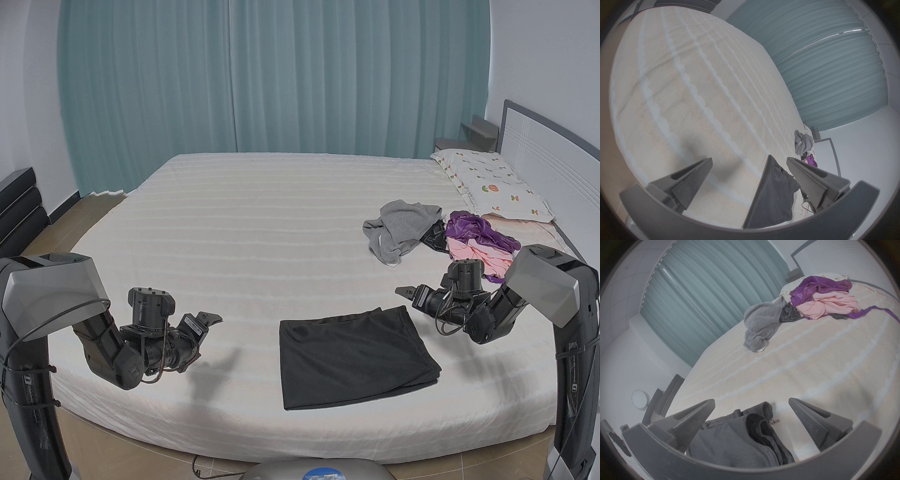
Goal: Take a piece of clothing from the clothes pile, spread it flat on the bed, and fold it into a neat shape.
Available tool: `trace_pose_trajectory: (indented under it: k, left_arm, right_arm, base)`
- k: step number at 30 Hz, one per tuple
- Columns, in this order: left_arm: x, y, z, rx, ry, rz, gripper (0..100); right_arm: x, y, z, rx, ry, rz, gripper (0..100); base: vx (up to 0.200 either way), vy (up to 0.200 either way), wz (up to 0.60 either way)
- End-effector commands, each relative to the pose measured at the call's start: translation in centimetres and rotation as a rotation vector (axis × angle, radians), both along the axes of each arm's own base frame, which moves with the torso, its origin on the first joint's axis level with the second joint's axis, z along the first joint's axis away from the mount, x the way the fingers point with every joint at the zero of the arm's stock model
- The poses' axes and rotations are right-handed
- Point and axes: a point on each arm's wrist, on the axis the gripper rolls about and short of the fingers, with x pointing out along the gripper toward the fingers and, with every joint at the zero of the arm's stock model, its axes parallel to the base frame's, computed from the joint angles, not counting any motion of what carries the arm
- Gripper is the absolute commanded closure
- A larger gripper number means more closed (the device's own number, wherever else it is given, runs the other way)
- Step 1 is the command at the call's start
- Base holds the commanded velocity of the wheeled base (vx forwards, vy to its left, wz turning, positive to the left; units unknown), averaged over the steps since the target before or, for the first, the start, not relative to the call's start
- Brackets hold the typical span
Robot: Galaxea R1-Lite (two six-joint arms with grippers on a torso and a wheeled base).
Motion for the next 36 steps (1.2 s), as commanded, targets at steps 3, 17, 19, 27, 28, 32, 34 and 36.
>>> trace_pose_trajectory:
  k: [3, 17, 19, 27, 28, 32, 34, 36]
  left_arm:
    - [0.0, 0.0, 0.0, 0.000, -0.001, 0.000, 0]
    - [0.0, 0.0, -0.3, 0.024, 0.000, -0.017, 0]
    - [0.0, 0.0, -0.3, 0.024, 0.000, -0.017, 0]
    - [0.0, -0.1, -0.3, 0.024, 0.000, -0.019, 0]
    - [0.0, 0.0, -0.2, 0.023, -0.002, -0.017, 0]
    - [0.0, 0.0, -0.3, 0.024, 0.000, -0.017, 0]
    - [0.0, 0.0, -0.3, 0.024, 0.000, -0.017, 0]
    - [0.0, 0.0, -0.3, 0.024, 0.000, -0.017, 0]
  right_arm:
    - [-0.6, 0.6, -0.6, -0.003, 0.015, 0.049, 0]
    - [-0.7, 2.0, -0.7, 0.010, 0.016, 0.119, 100]
    - [-0.7, 2.0, -0.8, 0.010, 0.021, 0.118, 100]
    - [-0.5, 1.0, -1.8, -0.050, 0.017, 0.107, 100]
    - [-0.4, 1.0, -1.8, -0.051, 0.015, 0.105, 100]
    - [0.1, 0.4, -1.3, -0.066, -0.008, 0.062, 100]
    - [0.4, 0.2, -1.2, -0.079, -0.016, 0.032, 100]
    - [0.8, -0.2, -1.1, -0.088, -0.026, 0.005, 100]
  base:
    - [0.000, 0.000, 0.00]
    - [0.000, 0.000, 0.00]
    - [0.000, 0.000, 0.00]
    - [0.000, 0.000, 0.00]
    - [0.000, 0.000, 0.00]
    - [0.000, 0.000, 0.00]
    - [0.000, 0.000, 0.00]
    - [0.000, 0.000, 0.00]
